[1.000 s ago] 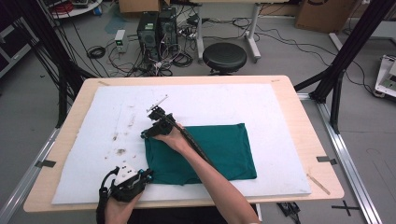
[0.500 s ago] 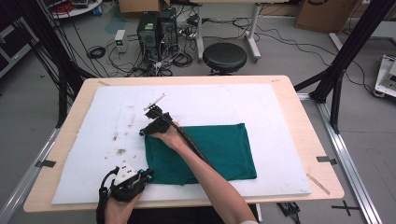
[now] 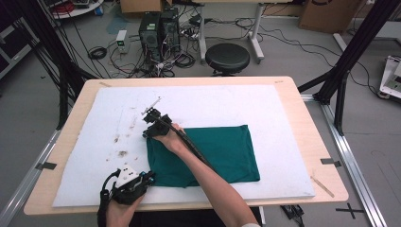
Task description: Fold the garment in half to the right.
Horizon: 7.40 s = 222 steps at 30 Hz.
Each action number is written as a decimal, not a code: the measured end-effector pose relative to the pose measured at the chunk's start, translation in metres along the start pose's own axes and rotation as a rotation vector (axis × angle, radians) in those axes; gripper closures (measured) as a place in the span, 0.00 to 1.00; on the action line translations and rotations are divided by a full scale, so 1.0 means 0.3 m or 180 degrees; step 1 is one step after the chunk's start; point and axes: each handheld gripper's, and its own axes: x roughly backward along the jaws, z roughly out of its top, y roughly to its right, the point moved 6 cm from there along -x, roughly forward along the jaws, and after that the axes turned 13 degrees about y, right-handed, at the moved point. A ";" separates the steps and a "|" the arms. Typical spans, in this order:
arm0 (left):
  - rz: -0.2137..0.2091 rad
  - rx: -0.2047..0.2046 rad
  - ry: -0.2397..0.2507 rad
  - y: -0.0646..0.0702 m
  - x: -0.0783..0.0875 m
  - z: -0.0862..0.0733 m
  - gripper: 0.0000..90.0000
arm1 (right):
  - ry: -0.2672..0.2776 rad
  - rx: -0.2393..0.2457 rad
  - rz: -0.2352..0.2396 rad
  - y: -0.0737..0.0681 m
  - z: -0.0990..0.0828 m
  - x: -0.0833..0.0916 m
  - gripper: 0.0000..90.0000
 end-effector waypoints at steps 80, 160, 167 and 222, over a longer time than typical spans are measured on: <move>-0.1003 0.0112 0.0168 0.255 -0.161 0.199 0.93 | 0.0508 -0.0449 0.0071 0.227 -0.105 0.450 0.96; -0.1421 0.0176 0.0297 0.472 -0.409 0.363 0.66 | 0.0787 -0.0957 -0.0683 0.502 -0.449 0.811 0.61; -0.0902 0.0189 0.0367 0.280 -0.444 0.415 0.79 | 0.0801 -0.0631 -0.0629 0.414 -0.413 0.797 0.66; -0.0633 -0.0008 -0.0099 0.140 -0.472 0.290 0.70 | 0.1026 -0.0983 -0.0891 0.384 -0.589 0.900 0.68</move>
